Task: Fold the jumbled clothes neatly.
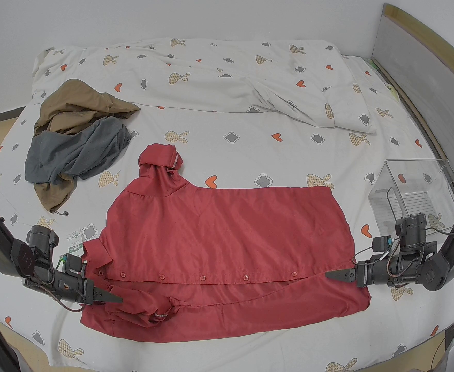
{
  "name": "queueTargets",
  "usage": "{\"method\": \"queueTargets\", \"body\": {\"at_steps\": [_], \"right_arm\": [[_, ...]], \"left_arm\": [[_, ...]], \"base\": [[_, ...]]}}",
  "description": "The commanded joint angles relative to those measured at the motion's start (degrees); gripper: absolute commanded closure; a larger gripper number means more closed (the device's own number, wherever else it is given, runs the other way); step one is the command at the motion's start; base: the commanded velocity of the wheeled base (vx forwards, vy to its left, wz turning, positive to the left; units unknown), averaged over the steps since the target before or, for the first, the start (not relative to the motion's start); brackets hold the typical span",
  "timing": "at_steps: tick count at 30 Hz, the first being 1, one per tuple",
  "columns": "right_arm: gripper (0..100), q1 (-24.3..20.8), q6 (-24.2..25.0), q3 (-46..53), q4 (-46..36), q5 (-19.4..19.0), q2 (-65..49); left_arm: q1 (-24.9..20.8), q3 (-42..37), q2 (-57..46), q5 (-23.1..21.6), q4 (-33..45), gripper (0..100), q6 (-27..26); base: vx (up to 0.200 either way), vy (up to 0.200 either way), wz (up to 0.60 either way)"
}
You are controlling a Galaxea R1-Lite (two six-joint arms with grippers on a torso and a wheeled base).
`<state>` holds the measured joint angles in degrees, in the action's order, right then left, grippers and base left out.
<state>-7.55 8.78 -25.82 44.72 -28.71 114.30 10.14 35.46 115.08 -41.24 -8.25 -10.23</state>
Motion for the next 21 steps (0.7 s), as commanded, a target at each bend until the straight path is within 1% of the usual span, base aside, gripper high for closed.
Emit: {"method": "queueTargets", "body": {"at_steps": [1, 8, 15, 21], "right_arm": [[0, 0.0, 0.0, 0.0, 0.0, 0.1, 0.1], [0, -0.1, -0.1, -0.1, 0.0, 0.1, 1.1], [0, -0.2, 0.0, -0.2, 0.0, 0.1, 1.2], [0, -0.5, 0.0, -0.2, 0.0, 0.1, 1.3]], "left_arm": [[-0.6, 0.6, 1.8, 0.0, 0.0, 100, -0.1], [0.4, 1.0, 1.3, 0.0, -0.1, 100, -0.1], [4.5, 1.0, -3.2, -0.1, 0.0, 100, 0.1], [4.9, 0.9, -3.5, -0.2, -0.2, 100, 0.2]], "base": [[0.000, 0.000, 0.00], [0.000, 0.000, 0.00], [0.000, 0.000, 0.00], [0.000, 0.000, 0.00]]}}
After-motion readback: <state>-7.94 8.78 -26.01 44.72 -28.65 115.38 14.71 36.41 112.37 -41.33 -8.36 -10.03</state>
